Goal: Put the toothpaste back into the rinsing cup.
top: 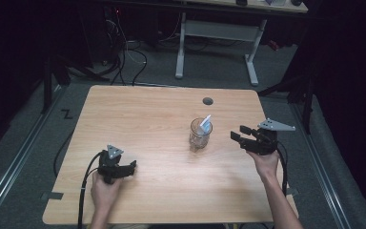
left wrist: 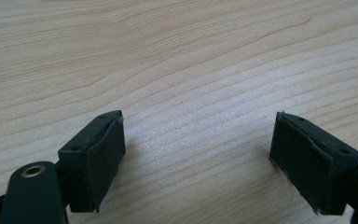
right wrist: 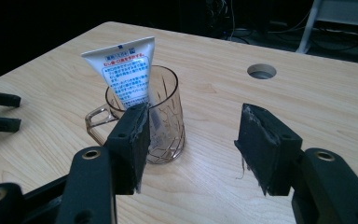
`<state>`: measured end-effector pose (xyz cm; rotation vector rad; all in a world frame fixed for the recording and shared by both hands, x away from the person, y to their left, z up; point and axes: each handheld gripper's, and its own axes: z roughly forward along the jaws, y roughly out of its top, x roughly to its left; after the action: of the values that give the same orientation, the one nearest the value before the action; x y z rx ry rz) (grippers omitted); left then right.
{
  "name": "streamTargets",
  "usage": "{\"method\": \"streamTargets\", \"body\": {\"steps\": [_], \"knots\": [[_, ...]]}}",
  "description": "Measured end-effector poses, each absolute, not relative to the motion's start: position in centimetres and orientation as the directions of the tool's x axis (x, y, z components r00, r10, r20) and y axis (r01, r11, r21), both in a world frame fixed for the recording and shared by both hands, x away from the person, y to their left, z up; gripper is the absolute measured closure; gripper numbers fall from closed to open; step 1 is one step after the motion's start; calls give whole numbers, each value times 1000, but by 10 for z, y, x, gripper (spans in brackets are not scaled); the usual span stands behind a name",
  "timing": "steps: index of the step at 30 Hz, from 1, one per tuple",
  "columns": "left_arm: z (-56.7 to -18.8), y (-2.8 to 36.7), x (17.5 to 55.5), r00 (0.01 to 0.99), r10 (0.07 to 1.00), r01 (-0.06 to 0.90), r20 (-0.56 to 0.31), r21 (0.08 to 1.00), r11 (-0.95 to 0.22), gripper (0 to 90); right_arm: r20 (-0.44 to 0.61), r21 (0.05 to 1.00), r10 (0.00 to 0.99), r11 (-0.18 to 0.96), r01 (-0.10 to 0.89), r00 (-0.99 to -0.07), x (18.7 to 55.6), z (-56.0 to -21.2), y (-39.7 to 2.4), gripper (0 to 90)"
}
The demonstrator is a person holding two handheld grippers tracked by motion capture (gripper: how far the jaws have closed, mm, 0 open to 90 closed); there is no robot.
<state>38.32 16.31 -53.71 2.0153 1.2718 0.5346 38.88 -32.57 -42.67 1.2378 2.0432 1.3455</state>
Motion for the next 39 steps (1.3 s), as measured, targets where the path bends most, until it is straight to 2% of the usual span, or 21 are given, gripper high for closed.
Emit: {"method": "streamTargets", "body": {"steps": [39], "knots": [[-537, 163, 383, 437, 899, 618, -16, 732, -287, 180, 214, 845, 853, 83, 529, -475, 373, -470, -341, 460]]}}
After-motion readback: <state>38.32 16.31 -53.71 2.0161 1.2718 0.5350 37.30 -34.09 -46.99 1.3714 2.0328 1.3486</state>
